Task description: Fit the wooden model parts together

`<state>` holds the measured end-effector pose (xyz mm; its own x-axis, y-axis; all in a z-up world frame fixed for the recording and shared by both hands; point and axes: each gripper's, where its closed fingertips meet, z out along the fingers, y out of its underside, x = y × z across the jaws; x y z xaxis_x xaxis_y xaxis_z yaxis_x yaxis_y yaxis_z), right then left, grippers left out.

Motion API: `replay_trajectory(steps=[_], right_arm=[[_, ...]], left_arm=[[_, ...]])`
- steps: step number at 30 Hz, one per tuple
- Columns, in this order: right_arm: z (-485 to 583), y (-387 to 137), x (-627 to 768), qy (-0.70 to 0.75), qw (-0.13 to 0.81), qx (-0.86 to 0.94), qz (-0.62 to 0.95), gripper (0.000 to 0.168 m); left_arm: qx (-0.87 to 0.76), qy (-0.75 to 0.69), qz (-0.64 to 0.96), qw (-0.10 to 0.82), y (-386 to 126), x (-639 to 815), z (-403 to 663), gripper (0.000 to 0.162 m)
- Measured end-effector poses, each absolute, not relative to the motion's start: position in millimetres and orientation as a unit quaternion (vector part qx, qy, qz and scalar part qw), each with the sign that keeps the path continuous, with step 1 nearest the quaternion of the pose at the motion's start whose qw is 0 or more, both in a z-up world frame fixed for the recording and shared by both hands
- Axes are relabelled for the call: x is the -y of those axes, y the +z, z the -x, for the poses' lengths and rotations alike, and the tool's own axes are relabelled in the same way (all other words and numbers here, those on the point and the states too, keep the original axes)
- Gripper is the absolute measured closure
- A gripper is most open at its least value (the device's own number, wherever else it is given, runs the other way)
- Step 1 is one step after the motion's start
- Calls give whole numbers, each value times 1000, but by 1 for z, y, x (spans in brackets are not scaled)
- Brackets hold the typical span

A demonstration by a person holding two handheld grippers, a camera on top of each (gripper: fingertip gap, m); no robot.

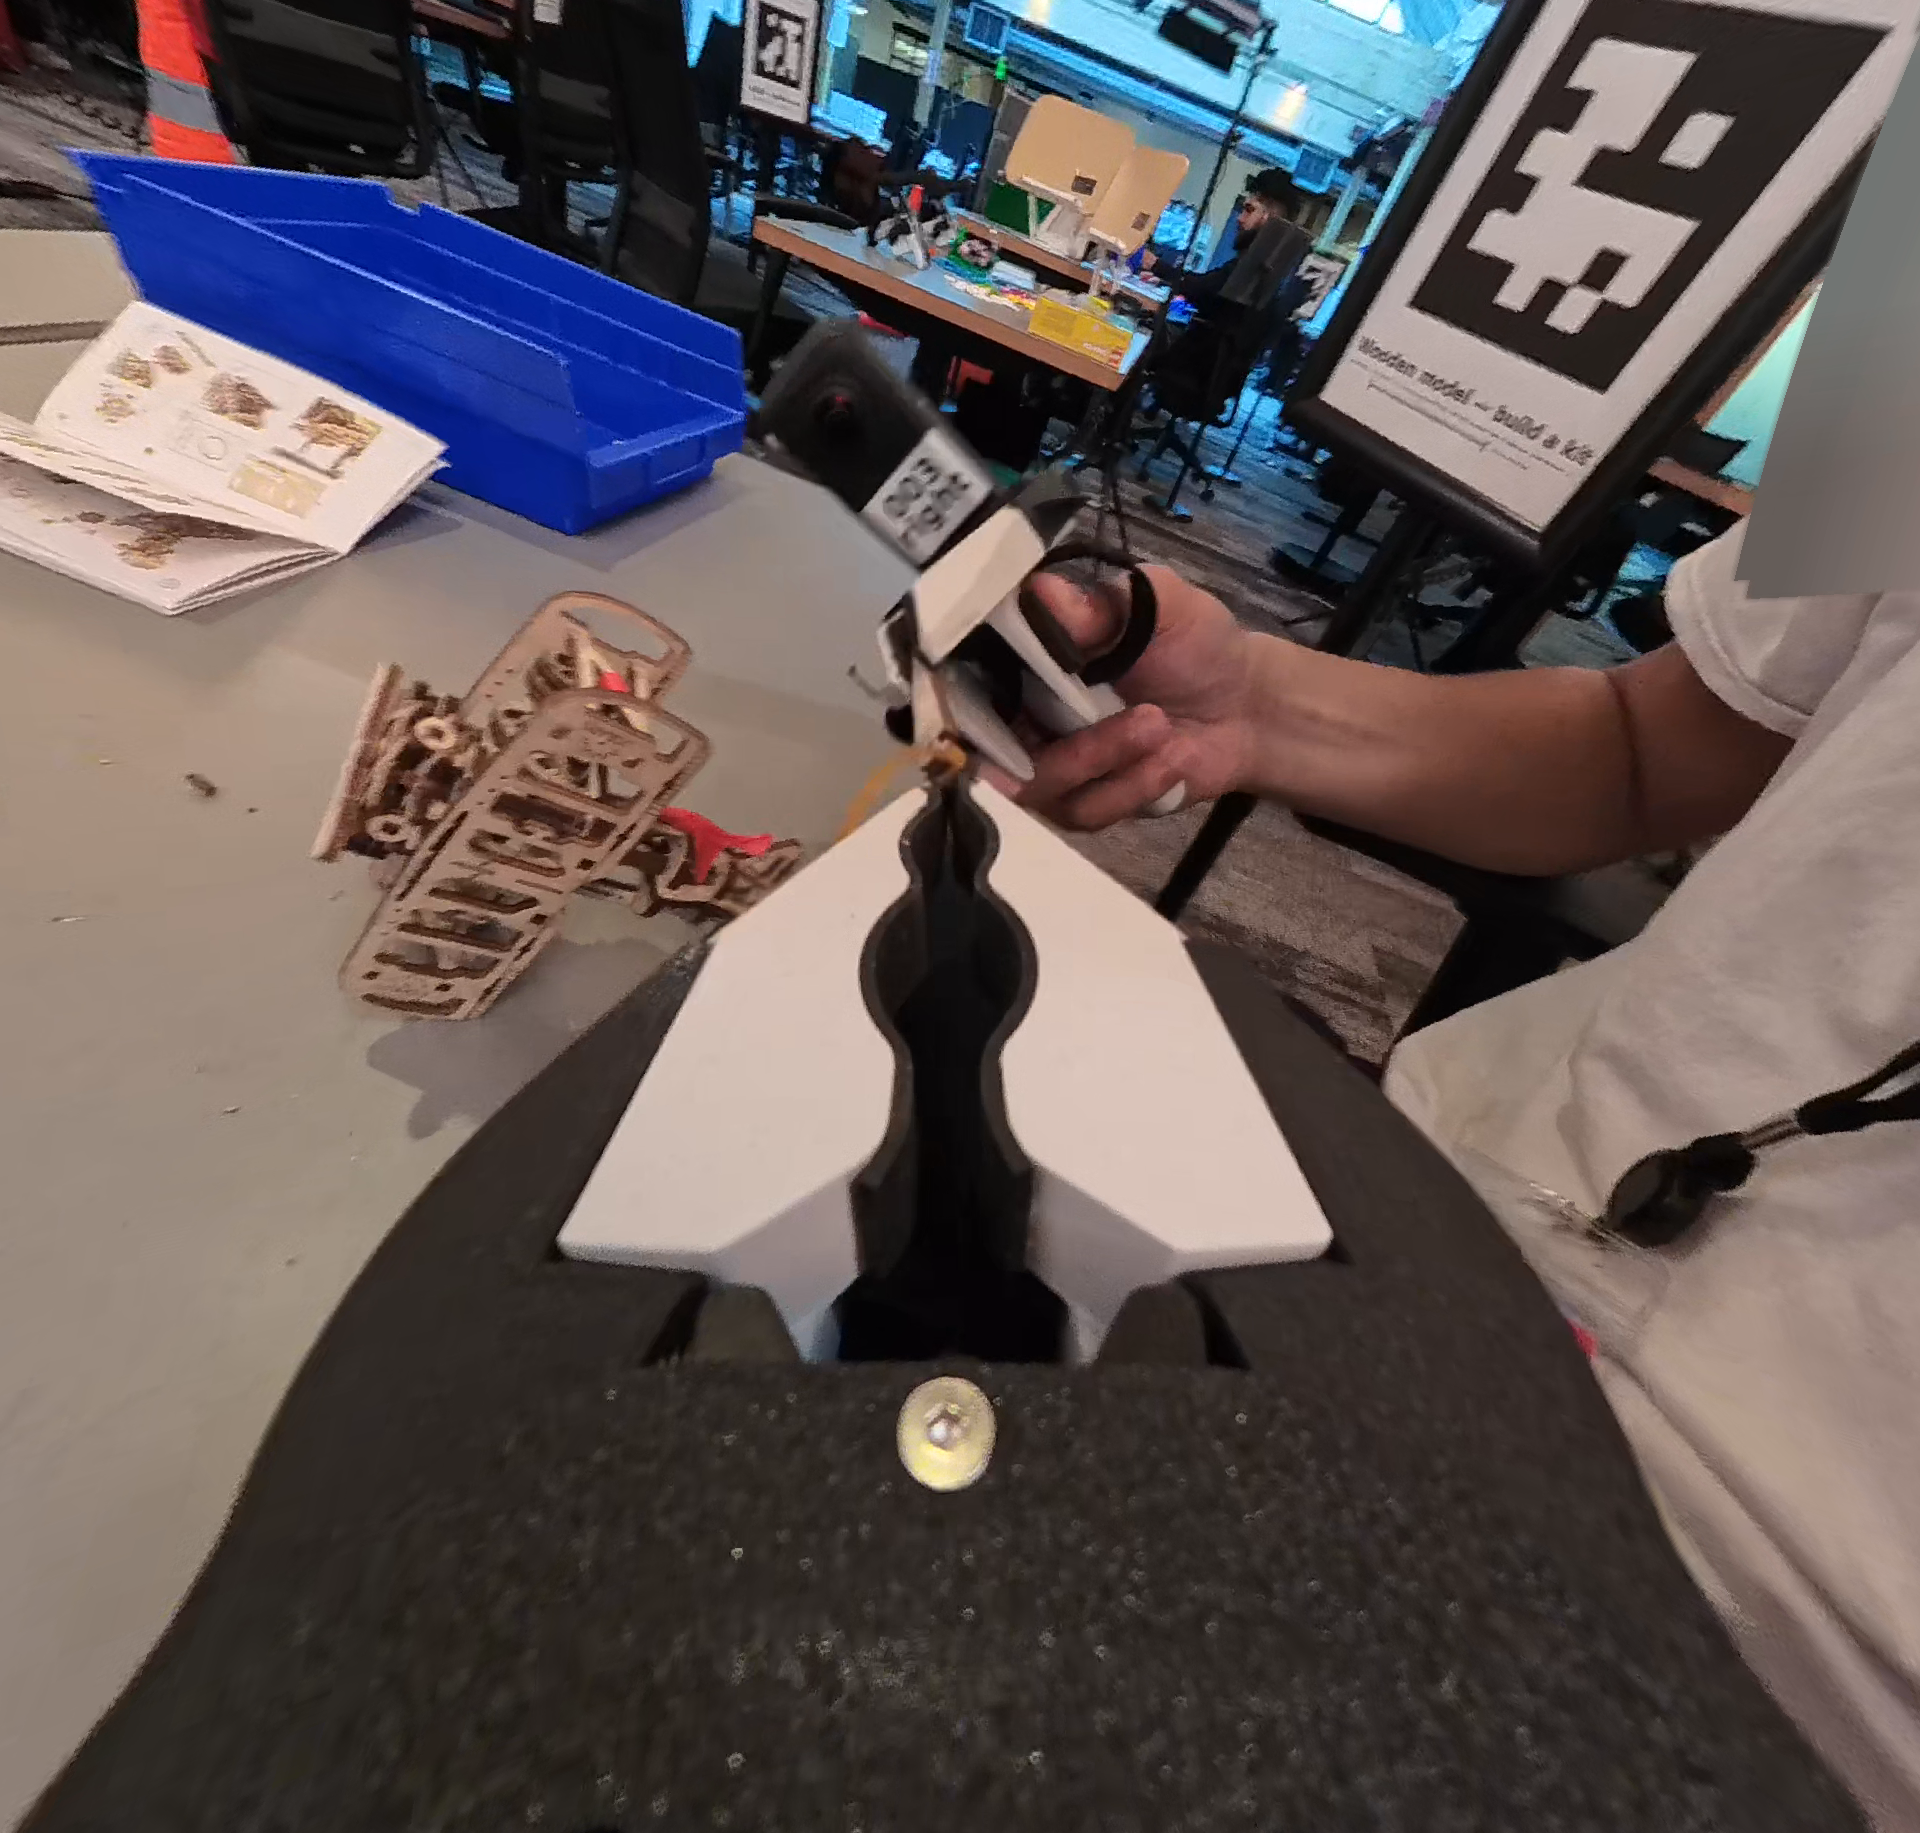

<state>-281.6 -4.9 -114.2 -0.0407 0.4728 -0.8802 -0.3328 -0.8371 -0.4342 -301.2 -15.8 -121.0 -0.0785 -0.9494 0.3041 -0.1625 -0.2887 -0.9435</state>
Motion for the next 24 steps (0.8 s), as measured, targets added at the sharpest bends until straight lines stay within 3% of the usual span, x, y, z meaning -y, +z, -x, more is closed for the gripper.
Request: replay_trajectory(steps=[4,7,10,13,24], right_arm=[[251,-138,-20,583,366,73,722,166],[210,-152,-35,509,396,63,762,166],[223,-130,-19,550,399,121,724,166],[258,-135,5,555,354,192,727,166],[267,-71,20,700,404,118,576,166]], left_arm=[[-502,-432,636,395,-151,-21,314,162],[-493,-460,641,366,-157,-19,313,162],[-474,-582,570,333,-126,14,302,162],[-502,-608,523,323,-115,37,297,162],[-456,-801,358,149,-35,64,284,162]])
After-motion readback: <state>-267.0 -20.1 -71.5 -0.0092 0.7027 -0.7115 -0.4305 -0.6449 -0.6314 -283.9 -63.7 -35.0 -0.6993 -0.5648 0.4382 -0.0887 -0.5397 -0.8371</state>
